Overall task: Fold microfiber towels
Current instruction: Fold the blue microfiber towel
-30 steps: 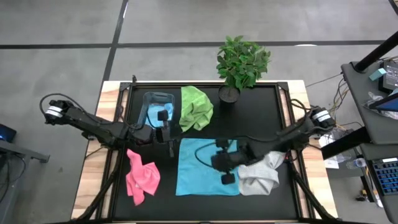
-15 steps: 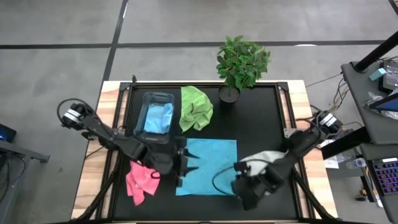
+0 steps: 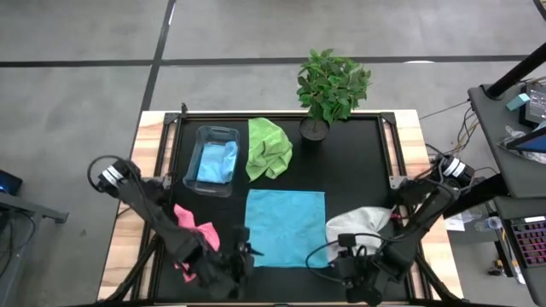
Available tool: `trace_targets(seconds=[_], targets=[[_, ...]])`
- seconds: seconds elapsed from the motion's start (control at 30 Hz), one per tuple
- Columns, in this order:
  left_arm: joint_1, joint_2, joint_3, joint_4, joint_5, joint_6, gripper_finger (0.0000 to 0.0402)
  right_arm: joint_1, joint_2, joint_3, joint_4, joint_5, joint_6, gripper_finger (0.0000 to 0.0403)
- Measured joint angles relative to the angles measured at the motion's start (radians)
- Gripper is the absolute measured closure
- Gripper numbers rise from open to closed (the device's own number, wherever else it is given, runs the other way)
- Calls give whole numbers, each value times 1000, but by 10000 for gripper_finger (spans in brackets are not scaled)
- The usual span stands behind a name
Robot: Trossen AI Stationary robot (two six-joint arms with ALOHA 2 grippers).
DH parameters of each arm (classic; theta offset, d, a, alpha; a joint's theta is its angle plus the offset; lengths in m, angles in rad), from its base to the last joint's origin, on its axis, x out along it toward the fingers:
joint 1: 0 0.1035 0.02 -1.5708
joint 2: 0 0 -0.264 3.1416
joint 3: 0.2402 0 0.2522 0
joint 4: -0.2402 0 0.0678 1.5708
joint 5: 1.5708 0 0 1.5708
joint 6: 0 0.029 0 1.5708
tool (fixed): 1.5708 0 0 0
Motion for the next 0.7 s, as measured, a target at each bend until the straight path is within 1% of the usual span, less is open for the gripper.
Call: trace_targets(seconds=[0.1,0.3,0.37,0.43,0.5,0.53,0.63,0.7], targets=[[-19,64,0,-3,6,-47,238,0,0,-24,26,1,27,282],[-32,143,0,-11,37,-81,238,0,39,-97,203,26,15,255],[-35,157,0,-39,74,-120,237,0,73,-107,247,26,5,251],[-34,174,-2,-65,135,-180,233,0,114,-108,265,25,5,250],[-33,189,-4,-79,172,-225,221,0,157,-102,263,25,11,250],[-33,194,-4,-72,175,-237,213,0,177,-93,256,25,12,250],[-34,209,-5,-78,171,-236,182,0,223,-65,256,30,8,251],[-34,210,-20,-88,152,-235,162,0,239,-51,253,55,7,253]])
